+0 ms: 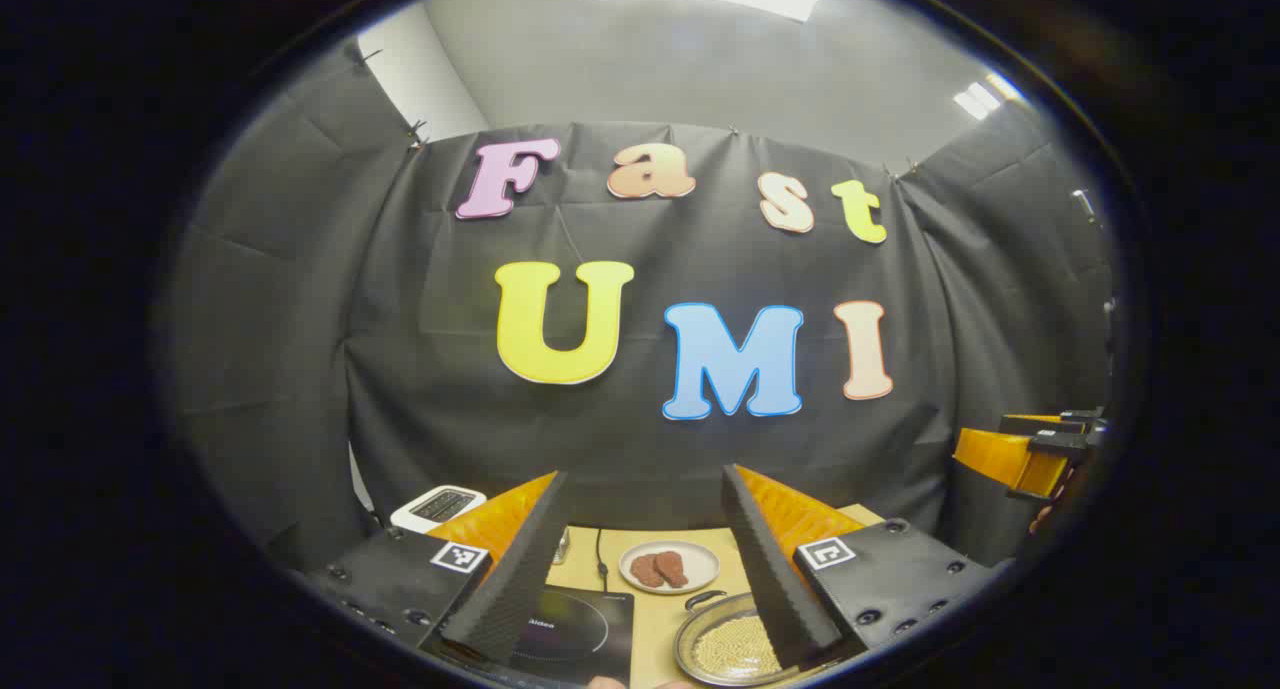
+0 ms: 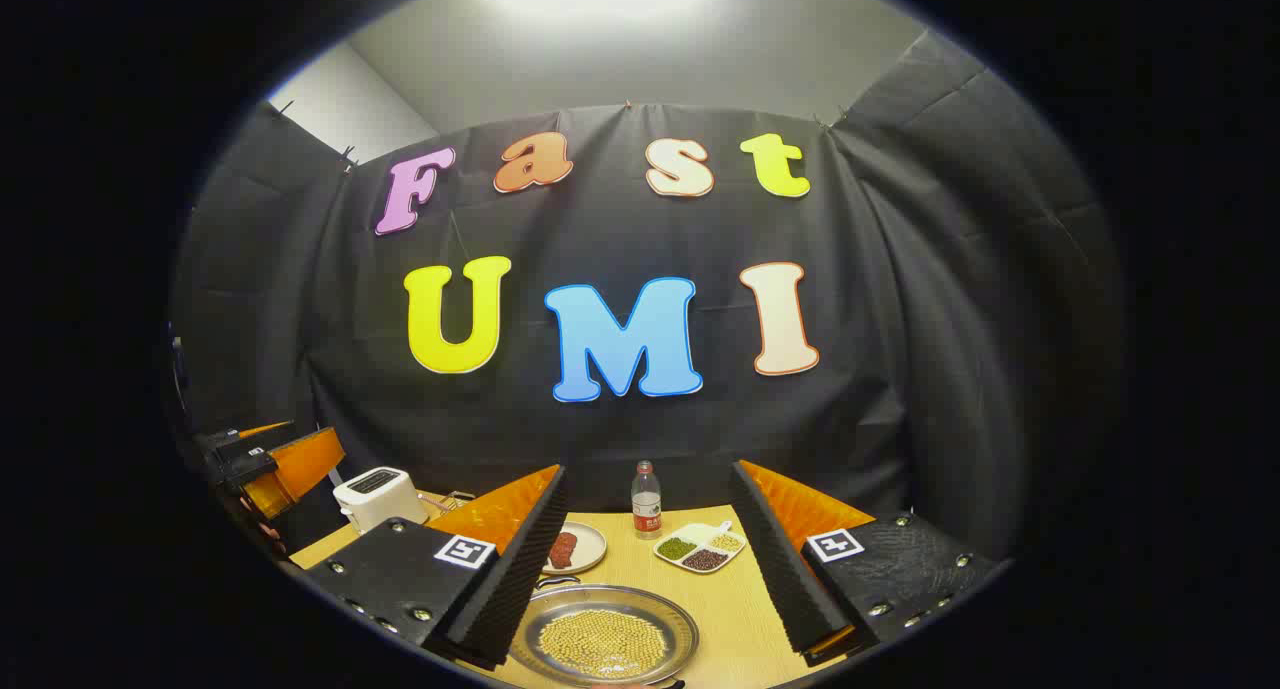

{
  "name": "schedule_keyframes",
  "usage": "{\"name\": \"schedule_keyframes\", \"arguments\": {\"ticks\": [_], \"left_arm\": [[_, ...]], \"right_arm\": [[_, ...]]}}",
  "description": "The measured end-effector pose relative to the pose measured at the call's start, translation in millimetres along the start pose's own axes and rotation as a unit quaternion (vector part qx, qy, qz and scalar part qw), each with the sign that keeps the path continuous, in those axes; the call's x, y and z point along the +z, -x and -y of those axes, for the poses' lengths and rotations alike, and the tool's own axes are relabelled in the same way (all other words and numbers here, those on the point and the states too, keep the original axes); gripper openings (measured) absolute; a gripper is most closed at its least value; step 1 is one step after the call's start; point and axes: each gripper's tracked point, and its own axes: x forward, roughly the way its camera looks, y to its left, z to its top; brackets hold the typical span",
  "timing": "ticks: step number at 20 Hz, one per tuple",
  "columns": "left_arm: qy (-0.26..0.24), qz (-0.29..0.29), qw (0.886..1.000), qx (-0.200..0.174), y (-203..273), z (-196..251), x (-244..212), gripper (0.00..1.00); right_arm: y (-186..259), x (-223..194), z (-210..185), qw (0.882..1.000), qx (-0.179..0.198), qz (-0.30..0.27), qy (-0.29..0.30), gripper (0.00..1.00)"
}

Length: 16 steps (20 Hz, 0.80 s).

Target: First push the handle of the pot to place it horizontally, then grasp the pot with both hands and set it on the induction cooktop.

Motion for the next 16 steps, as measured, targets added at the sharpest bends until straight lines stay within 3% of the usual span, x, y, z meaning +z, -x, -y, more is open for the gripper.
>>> {"name": "schedule_keyframes", "arguments": {"ticks": [16], "left_arm": [[-0.007, 0.003, 1.000, -0.001, 10, 1, 8, 0.95]], "right_arm": [[8, -12, 1, 1.000, 0.010, -0.014, -0.001, 0.98]]}}
